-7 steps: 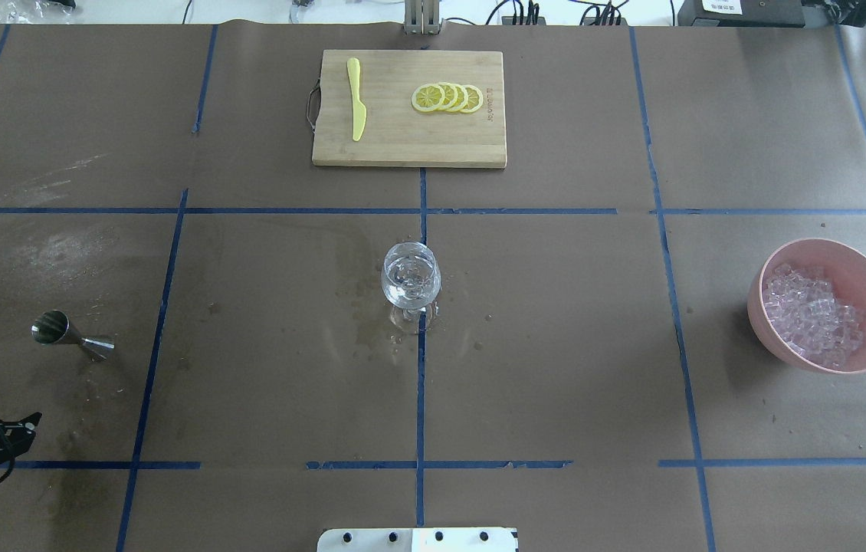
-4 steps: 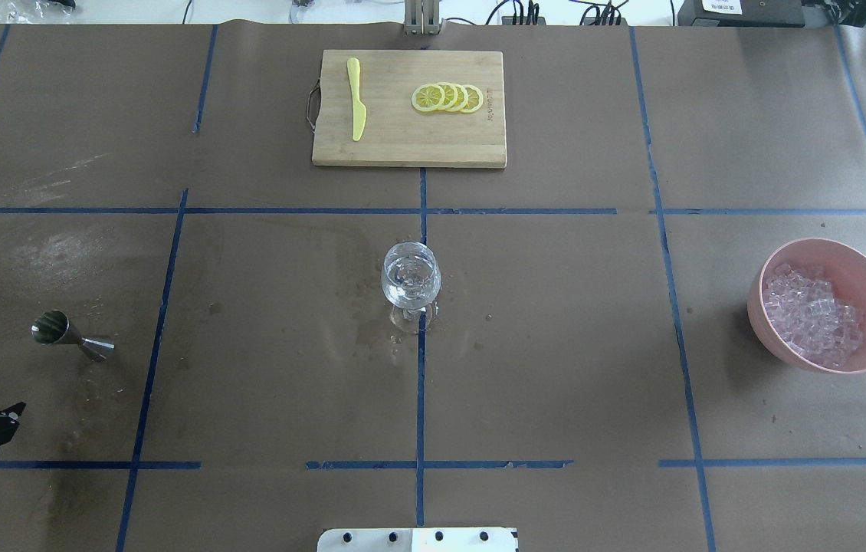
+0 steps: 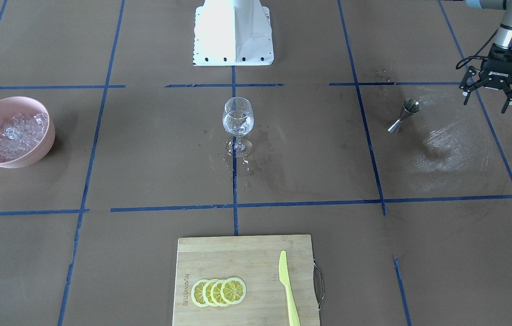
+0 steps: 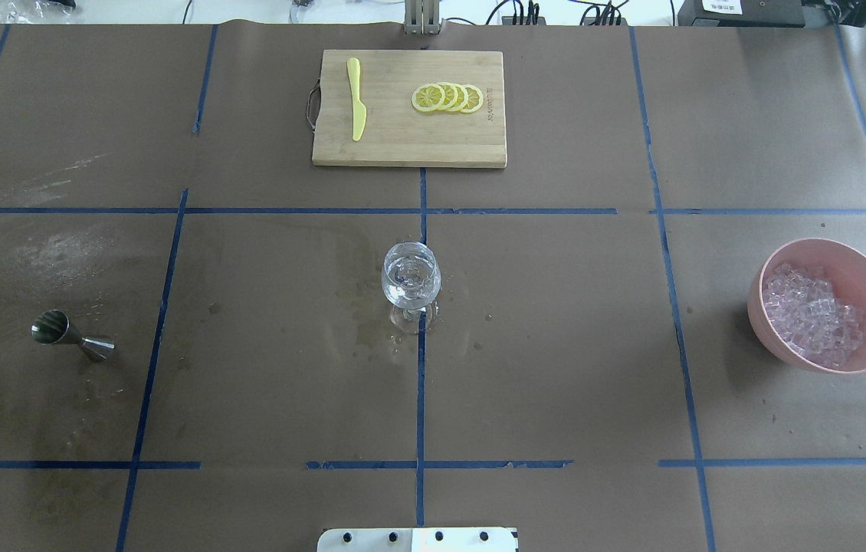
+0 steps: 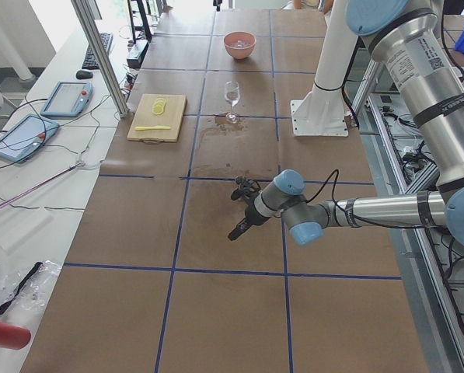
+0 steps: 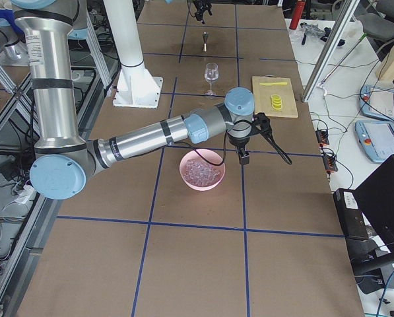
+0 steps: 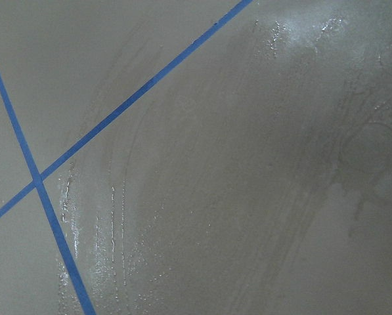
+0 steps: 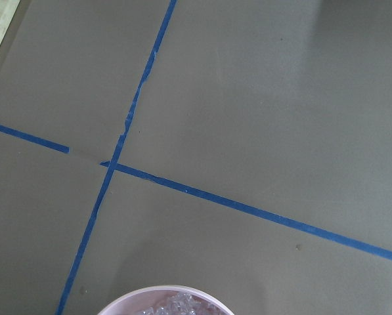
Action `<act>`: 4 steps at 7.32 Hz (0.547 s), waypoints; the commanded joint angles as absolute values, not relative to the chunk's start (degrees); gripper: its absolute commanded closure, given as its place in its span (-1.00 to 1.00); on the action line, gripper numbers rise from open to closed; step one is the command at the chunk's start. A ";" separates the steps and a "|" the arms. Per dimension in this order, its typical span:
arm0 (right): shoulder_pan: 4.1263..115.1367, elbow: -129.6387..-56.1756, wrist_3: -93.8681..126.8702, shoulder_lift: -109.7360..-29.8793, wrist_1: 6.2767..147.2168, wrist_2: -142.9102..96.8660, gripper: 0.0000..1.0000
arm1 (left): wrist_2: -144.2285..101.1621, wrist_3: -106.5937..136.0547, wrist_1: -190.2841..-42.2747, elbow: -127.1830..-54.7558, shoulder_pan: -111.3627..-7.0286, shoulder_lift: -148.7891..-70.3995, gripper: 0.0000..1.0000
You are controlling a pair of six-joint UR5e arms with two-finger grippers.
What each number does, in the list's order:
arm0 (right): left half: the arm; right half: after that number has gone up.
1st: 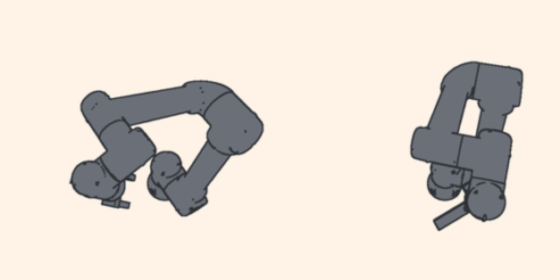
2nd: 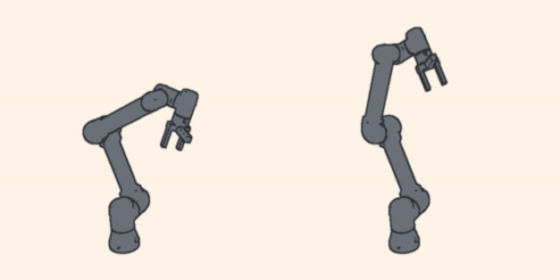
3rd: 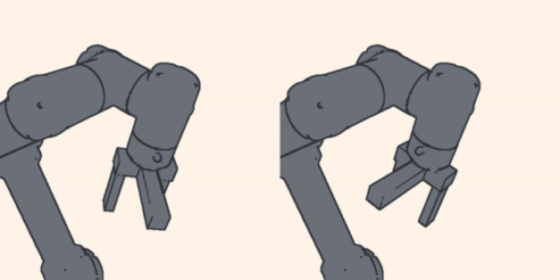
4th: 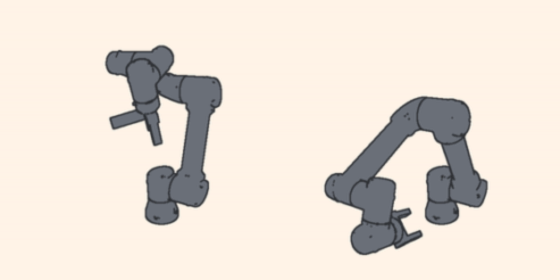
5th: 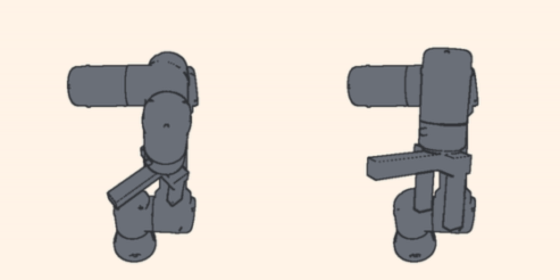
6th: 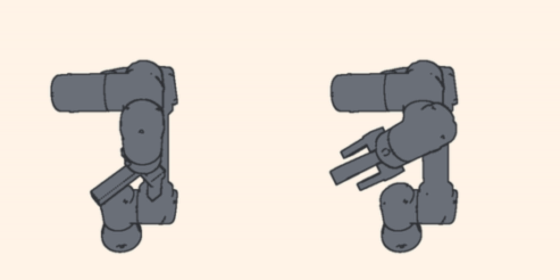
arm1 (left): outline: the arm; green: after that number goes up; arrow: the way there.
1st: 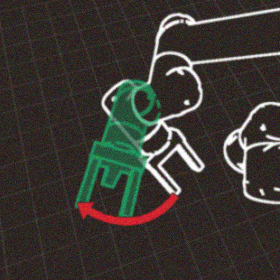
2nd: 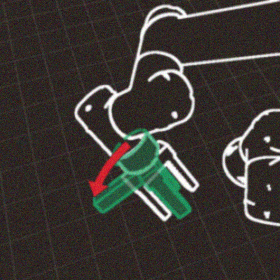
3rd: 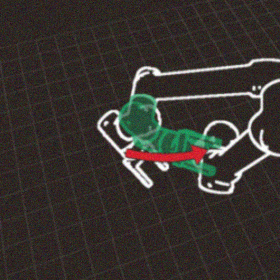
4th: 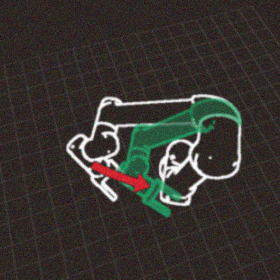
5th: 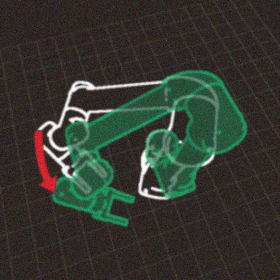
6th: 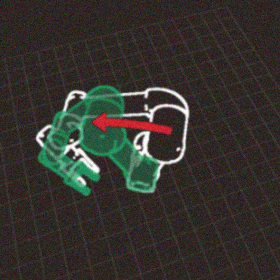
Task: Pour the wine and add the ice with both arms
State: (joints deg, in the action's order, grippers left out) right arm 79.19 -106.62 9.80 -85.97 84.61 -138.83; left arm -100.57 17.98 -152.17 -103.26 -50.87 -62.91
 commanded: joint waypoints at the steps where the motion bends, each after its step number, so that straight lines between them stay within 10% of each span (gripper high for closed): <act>1: 75.96 -109.75 17.70 -86.56 84.64 -136.32 -1.00 | -118.32 13.97 -143.22 -100.03 -65.96 -70.37 -0.98; 4: 66.66 -115.39 30.88 -91.58 84.55 -131.00 -1.00 | -139.41 15.64 -125.16 -99.84 -78.00 -79.76 -0.99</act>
